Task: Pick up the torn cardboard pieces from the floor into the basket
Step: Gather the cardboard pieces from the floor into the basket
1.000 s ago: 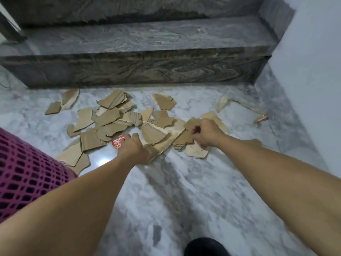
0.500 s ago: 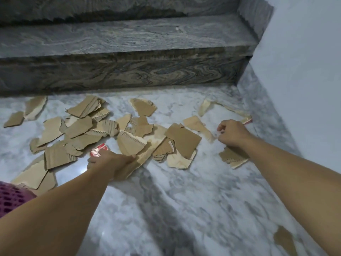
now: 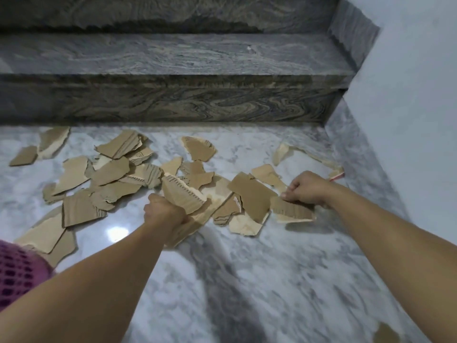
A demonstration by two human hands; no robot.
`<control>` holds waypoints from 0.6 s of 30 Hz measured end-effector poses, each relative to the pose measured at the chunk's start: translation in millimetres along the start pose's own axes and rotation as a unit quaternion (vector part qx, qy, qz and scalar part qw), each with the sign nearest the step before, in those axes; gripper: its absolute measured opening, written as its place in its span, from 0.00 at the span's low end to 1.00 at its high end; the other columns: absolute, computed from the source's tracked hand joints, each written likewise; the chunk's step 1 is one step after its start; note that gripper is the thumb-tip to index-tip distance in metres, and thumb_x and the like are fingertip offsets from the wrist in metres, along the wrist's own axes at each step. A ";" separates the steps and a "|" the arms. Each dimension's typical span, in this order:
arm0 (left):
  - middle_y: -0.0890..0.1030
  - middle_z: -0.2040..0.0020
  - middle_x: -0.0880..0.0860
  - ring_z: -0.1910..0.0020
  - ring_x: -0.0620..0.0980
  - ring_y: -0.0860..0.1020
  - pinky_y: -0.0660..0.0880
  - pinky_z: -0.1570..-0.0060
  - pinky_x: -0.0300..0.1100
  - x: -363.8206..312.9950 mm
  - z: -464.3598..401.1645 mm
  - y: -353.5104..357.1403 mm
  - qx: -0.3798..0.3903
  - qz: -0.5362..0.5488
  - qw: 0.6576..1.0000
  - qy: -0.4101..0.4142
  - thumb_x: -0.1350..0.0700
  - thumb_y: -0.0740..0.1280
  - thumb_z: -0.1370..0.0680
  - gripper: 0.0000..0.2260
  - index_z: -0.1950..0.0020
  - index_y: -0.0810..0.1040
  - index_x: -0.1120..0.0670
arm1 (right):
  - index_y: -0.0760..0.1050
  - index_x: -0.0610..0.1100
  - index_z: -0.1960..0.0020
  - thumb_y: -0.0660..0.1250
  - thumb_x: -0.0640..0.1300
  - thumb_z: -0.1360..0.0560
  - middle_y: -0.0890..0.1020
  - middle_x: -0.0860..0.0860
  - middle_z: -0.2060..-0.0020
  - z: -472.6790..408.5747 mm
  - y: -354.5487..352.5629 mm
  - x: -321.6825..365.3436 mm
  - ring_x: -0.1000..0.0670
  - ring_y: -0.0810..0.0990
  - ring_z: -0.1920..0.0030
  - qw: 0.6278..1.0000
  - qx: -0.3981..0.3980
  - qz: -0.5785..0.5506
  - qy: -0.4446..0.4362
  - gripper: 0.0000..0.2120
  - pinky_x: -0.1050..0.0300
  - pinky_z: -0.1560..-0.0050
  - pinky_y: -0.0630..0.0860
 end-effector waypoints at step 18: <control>0.75 0.39 0.60 0.39 0.60 0.75 0.74 0.44 0.48 -21.1 17.8 4.7 -0.010 0.107 0.994 0.012 0.55 0.79 0.34 0.34 0.35 0.63 0.60 | 0.67 0.41 0.36 0.81 0.57 0.40 0.76 0.45 0.39 -5.3 93.0 81.4 0.43 0.76 0.39 0.997 -0.038 -0.060 0.020 0.42 0.54 0.49 0.74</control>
Point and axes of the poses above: each hand's wrist, its own z-axis away from the middle knuckle, its own y-axis out of the palm, x = y × z, the point moved 1 cm from there along -z, towards the middle knuckle
